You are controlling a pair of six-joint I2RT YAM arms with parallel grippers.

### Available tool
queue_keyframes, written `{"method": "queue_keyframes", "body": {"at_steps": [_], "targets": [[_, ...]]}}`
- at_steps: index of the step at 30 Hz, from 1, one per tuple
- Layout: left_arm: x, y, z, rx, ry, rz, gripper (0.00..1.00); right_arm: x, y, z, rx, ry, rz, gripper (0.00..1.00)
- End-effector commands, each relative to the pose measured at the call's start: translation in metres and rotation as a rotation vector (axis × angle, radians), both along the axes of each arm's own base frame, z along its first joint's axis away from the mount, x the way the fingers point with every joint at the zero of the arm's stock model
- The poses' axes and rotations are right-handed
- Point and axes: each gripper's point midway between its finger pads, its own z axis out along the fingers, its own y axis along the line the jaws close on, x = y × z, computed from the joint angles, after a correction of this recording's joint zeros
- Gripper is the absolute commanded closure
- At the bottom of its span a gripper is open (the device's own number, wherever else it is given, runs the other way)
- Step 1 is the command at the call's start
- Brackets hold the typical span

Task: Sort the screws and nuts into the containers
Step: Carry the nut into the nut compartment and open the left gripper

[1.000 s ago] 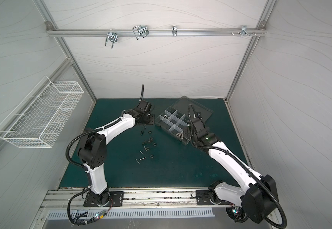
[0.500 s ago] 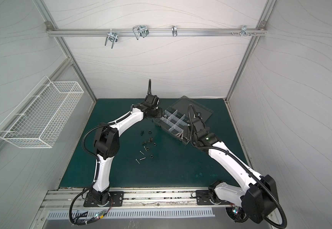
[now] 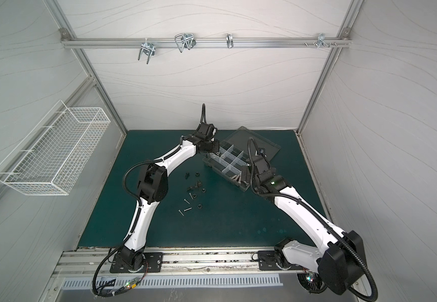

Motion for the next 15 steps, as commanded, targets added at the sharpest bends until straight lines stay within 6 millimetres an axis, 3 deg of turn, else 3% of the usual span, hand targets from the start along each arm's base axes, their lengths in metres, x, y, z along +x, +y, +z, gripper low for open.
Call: {"method": "queue_keyframes", "body": {"at_steps": [1, 4, 8, 15], "targets": [[0.0081, -0.0125, 0.007, -0.017, -0.034, -0.031, 0.74, -0.0007, -0.0027, 0.0085, 0.028, -0.021, -0.017, 0.01], [0.0111, -0.0124, 0.0033, -0.009, -0.038, -0.032, 0.7, -0.0013, -0.0029, 0.0083, 0.025, -0.022, -0.016, 0.01], [0.0114, -0.0134, 0.001, -0.006, -0.038, -0.039, 0.56, -0.0023, -0.004, 0.0074, 0.026, -0.023, -0.018, 0.01], [0.0095, -0.0163, 0.0027, 0.001, -0.045, -0.053, 0.53, -0.0025, -0.0041, 0.0062, 0.025, -0.022, -0.018, 0.01]]}}
